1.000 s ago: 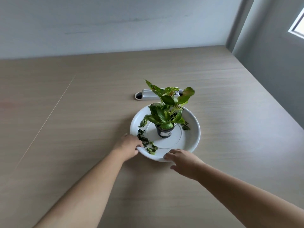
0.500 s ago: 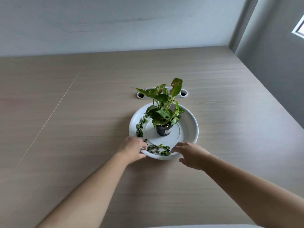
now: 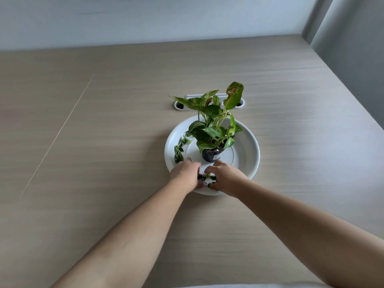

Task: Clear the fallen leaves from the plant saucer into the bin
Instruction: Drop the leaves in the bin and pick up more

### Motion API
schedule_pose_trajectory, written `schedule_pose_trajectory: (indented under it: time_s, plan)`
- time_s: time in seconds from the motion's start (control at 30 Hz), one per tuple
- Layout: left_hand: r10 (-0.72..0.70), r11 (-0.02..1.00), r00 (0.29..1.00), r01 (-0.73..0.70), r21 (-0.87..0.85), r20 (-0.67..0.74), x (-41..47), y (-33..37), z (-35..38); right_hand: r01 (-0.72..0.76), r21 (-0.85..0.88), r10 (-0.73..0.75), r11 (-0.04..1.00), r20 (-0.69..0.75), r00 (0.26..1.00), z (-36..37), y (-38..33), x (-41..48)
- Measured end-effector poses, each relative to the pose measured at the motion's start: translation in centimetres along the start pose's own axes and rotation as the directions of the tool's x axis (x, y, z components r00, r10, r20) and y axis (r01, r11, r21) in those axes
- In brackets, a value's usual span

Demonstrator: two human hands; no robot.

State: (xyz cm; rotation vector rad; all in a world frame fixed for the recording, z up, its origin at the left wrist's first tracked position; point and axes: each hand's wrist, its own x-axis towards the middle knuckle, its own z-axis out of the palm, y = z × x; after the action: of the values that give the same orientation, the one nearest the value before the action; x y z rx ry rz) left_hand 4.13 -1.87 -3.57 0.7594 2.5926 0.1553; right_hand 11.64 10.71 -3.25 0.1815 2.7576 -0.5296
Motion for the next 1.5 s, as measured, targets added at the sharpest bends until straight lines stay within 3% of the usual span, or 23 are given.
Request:
schedule_pose_trajectory:
  time_s: [0.13,0.4,0.53,0.73,1.0,1.17,1.33,1.5]
  plan:
    - [0.036,0.997,0.996,-0.042,-0.066,-0.08,0.2,0.2,0.7,0.036,-0.024,-0.037,0.999,-0.043,0.998,0.9,-0.1,0.7]
    - [0.087,0.97,0.995,-0.097,-0.222,-0.058,0.5,-0.5,0.8,0.009,0.068,-0.006,0.998,-0.035,0.999,1.7,0.7,1.3]
    - [0.038,0.947,0.997,-0.055,-0.315,-0.062,0.7,-0.8,0.3,-0.031,0.095,0.034,0.995,-0.029,0.999,1.1,0.7,1.3]
    - [-0.069,0.889,0.985,-0.011,-0.459,-0.157,-0.3,-2.1,-2.5,-0.124,0.34,0.181,0.932,-0.14,0.973,-0.8,0.7,0.7]
    - [-0.097,0.823,0.981,-0.016,-0.568,-0.169,-1.7,-2.4,-3.3,-0.168,0.401,0.261,0.901,-0.19,0.947,-1.5,0.8,-1.3]
    - [0.028,0.834,0.989,-0.104,-0.542,-0.146,-2.6,2.2,-2.1,-0.199,0.429,0.335,0.881,-0.27,0.903,-2.5,3.0,-5.1]
    - [0.246,0.827,0.963,-0.265,-0.495,-0.105,-4.4,11.7,0.1,-0.271,0.492,0.471,0.827,-0.345,0.812,-3.0,8.9,-13.1]
    - [0.443,0.778,0.893,-0.426,-0.462,-0.077,-8.2,25.9,3.4,-0.399,0.615,0.693,0.68,-0.363,0.623,-1.9,18.0,-27.4]
